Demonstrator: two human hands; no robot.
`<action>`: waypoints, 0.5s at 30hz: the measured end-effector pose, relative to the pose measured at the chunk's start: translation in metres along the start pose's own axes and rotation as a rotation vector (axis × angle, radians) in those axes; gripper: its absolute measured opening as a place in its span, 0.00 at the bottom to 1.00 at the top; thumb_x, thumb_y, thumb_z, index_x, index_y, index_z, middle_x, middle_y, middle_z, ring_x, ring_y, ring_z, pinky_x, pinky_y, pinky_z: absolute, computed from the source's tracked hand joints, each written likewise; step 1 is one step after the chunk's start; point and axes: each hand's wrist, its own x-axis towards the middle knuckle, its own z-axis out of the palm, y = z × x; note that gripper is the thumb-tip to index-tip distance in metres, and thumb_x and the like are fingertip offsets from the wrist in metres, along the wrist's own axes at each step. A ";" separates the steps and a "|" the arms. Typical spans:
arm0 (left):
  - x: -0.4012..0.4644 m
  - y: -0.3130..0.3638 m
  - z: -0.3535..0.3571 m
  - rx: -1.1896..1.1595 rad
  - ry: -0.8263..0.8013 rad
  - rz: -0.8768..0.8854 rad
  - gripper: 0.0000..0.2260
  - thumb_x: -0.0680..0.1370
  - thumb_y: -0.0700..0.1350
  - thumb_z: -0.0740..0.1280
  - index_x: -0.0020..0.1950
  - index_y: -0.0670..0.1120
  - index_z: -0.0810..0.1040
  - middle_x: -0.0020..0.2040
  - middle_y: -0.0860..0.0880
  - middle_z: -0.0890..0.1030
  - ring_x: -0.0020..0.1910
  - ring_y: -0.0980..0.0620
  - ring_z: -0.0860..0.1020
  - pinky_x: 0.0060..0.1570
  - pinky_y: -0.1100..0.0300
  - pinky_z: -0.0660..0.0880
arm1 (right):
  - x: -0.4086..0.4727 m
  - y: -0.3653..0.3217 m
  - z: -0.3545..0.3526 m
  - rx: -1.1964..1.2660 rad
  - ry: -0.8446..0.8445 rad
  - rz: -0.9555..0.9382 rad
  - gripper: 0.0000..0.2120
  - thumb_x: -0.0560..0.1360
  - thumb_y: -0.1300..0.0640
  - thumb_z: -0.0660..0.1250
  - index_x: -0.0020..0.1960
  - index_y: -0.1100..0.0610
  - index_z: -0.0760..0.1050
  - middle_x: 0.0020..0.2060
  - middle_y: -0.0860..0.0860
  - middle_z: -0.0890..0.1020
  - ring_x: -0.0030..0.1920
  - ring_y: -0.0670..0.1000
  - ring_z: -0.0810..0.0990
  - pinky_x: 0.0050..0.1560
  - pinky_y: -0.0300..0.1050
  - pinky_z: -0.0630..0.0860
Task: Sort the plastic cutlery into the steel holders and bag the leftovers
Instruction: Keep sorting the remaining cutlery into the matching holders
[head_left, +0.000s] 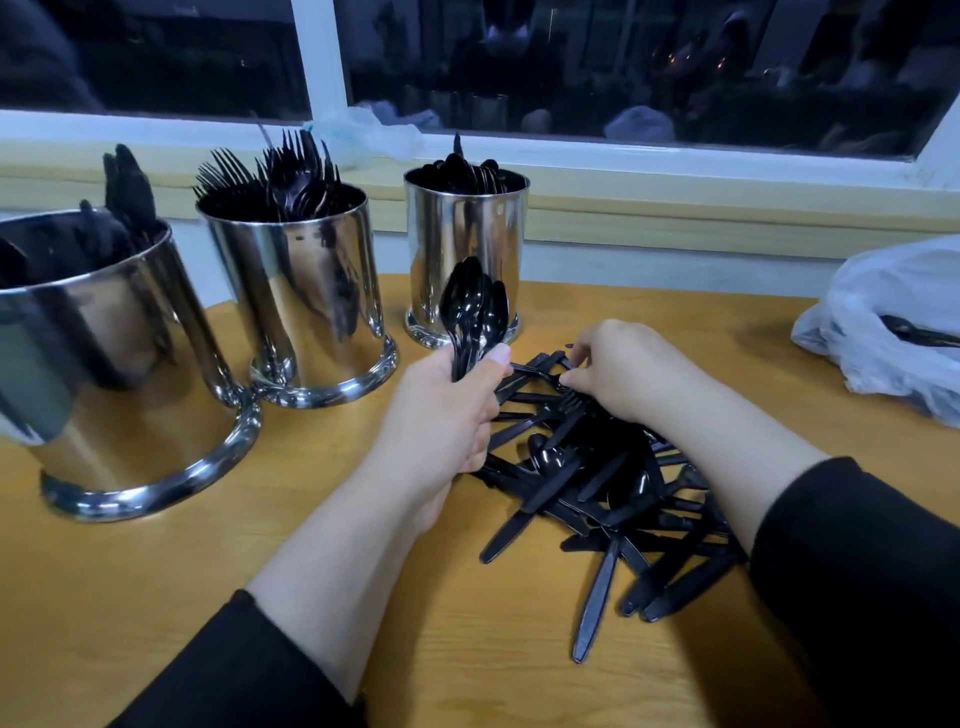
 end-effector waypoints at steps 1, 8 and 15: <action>0.000 0.001 -0.001 0.001 0.005 0.004 0.19 0.84 0.52 0.66 0.59 0.35 0.71 0.31 0.51 0.64 0.26 0.53 0.59 0.25 0.60 0.56 | 0.001 0.000 0.001 -0.003 -0.013 0.001 0.09 0.78 0.48 0.71 0.53 0.53 0.80 0.45 0.52 0.83 0.47 0.55 0.79 0.44 0.45 0.73; -0.001 0.004 -0.002 0.003 0.012 0.007 0.12 0.84 0.52 0.65 0.53 0.44 0.76 0.30 0.52 0.66 0.27 0.53 0.59 0.27 0.59 0.56 | 0.003 -0.005 0.001 0.070 -0.054 0.063 0.04 0.77 0.54 0.71 0.47 0.54 0.81 0.39 0.50 0.81 0.41 0.52 0.78 0.34 0.43 0.71; -0.001 0.002 -0.004 0.051 0.048 0.001 0.17 0.84 0.53 0.65 0.57 0.38 0.75 0.30 0.52 0.67 0.27 0.53 0.61 0.25 0.60 0.58 | 0.004 -0.010 -0.002 0.074 -0.161 0.103 0.06 0.78 0.54 0.72 0.50 0.55 0.79 0.41 0.51 0.80 0.40 0.53 0.77 0.36 0.42 0.71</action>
